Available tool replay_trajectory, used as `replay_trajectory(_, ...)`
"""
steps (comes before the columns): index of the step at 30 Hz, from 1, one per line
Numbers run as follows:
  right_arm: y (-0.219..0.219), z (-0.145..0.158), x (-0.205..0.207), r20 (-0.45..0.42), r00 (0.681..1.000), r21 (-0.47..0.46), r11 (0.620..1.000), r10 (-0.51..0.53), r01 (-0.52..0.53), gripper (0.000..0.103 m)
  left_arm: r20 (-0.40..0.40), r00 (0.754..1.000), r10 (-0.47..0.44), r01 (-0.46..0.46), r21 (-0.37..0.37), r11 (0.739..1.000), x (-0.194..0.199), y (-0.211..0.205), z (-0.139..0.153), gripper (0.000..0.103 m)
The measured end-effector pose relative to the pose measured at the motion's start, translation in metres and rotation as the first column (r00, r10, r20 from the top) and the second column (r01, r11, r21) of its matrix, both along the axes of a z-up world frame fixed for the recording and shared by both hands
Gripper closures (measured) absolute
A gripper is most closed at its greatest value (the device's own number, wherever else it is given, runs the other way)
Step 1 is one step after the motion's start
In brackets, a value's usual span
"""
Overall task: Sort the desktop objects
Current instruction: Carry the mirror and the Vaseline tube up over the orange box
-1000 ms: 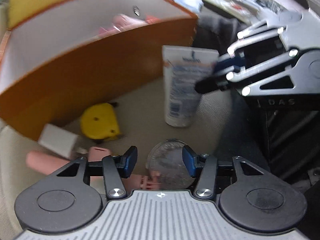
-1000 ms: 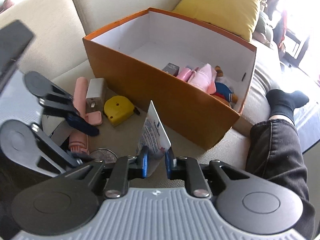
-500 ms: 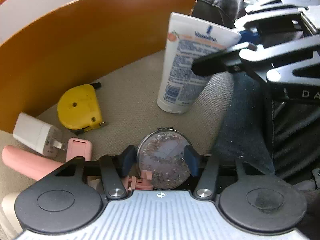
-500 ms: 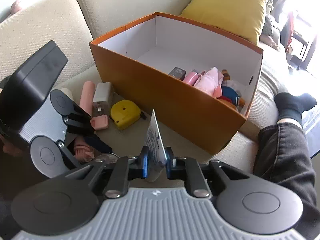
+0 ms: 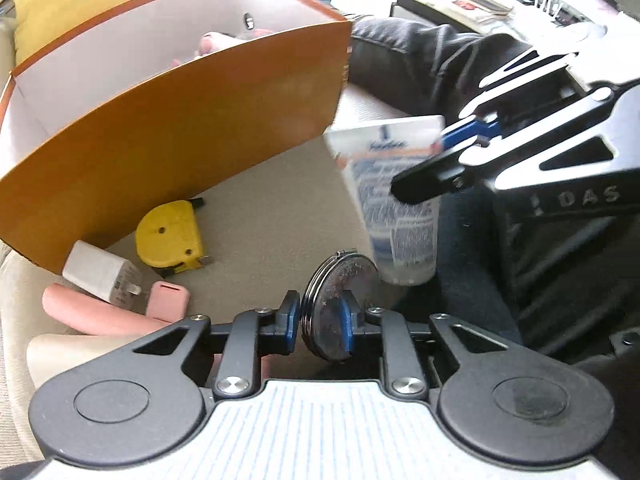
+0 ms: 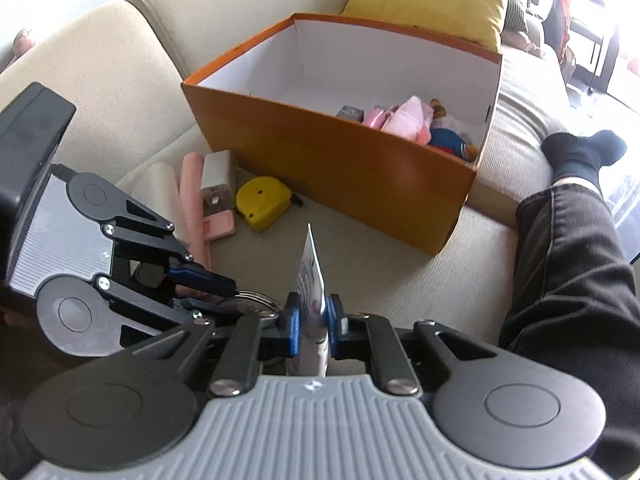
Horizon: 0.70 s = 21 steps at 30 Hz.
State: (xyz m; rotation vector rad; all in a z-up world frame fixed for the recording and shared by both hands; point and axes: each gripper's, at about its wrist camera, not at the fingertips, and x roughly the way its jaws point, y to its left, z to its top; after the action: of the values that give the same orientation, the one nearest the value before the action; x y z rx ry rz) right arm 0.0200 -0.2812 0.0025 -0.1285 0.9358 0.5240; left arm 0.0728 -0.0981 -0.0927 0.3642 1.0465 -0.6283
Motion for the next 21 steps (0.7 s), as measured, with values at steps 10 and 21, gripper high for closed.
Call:
replay_trajectory(10,-0.012,0.008,-0.019,0.001,1.0,0.005,1.0,-0.012,0.012,0.089,0.027,0.993,-0.115,0.116,-0.027,0.993,-0.015,-0.003,0.006,0.08)
replay_trajectory(21,-0.013,0.007,-0.028,0.0,1.0,-0.021,1.0,0.003,-0.003,0.089,0.039,0.997,-0.06,0.06,-0.012,0.998,-0.009,-0.015,-0.01,0.083)
